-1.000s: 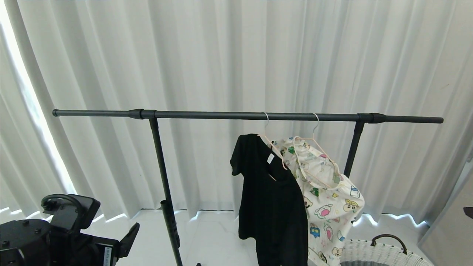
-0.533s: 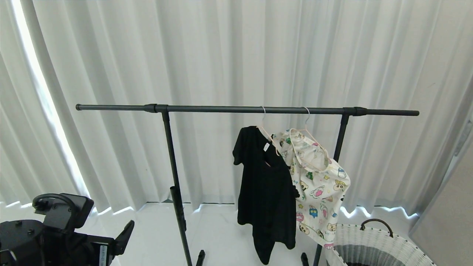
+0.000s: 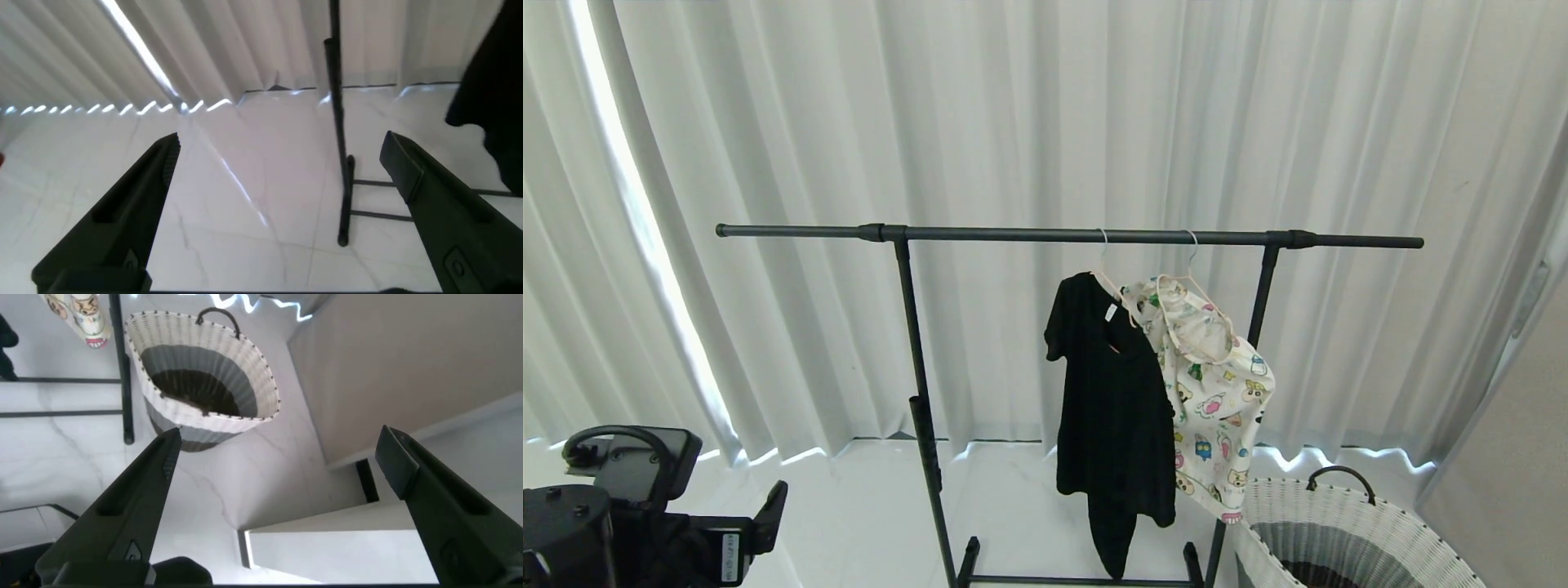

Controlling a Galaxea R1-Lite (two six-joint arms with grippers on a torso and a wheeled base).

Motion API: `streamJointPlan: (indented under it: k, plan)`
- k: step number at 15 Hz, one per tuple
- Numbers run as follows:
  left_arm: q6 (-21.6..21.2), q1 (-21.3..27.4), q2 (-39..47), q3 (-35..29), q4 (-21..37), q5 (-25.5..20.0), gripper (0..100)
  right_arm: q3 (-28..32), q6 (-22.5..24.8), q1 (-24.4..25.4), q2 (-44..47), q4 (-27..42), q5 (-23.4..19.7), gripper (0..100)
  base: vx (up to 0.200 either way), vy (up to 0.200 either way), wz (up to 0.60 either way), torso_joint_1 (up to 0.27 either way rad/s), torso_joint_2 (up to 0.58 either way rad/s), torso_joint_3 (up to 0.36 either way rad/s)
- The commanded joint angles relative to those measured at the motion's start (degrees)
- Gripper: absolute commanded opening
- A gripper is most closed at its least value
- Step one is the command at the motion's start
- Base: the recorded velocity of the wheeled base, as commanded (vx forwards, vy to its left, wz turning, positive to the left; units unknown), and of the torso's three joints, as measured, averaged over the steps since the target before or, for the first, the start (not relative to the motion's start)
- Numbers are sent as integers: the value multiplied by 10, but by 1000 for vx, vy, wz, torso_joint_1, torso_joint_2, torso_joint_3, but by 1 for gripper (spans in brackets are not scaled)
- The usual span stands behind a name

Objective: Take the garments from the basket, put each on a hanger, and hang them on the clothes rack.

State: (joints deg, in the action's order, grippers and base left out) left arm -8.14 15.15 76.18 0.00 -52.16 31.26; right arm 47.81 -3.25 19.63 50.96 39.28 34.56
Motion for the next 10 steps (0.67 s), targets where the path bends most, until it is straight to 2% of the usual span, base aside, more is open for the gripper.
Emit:
streamJointPlan:
  k: [1, 3, 5, 7, 9, 10]
  plan:
    - [-2, -21, -13, 0, 0, 11, 100, -4, 0, -5, -12, 0, 0, 100, 0, 0, 0, 0, 0, 0]
    - [-3, -55, -38, 0, 0, 27, 100, -10, 0, -21, -22, 0, 0, 100, 0, 0, 0, 0, 0, 0]
    - [-3, -67, -71, 0, 5, 28, 100, -25, 0, -28, -34, 0, 0, 100, 0, 0, 0, -154, 347, 183]
    - [-30, -68, -160, 0, 76, 28, 100, -51, -1, -29, -58, 0, 1, 100, 0, 0, 0, -224, 493, 254]
    - [-54, -68, -268, 0, 185, 28, 100, -72, 0, -38, -89, 0, 1, 100, 0, 0, 0, -237, 527, 286]
    - [-59, -68, -307, 0, 221, 28, 100, -78, 1, -43, -98, 1, 2, 100, 0, 0, 0, -242, 525, 276]
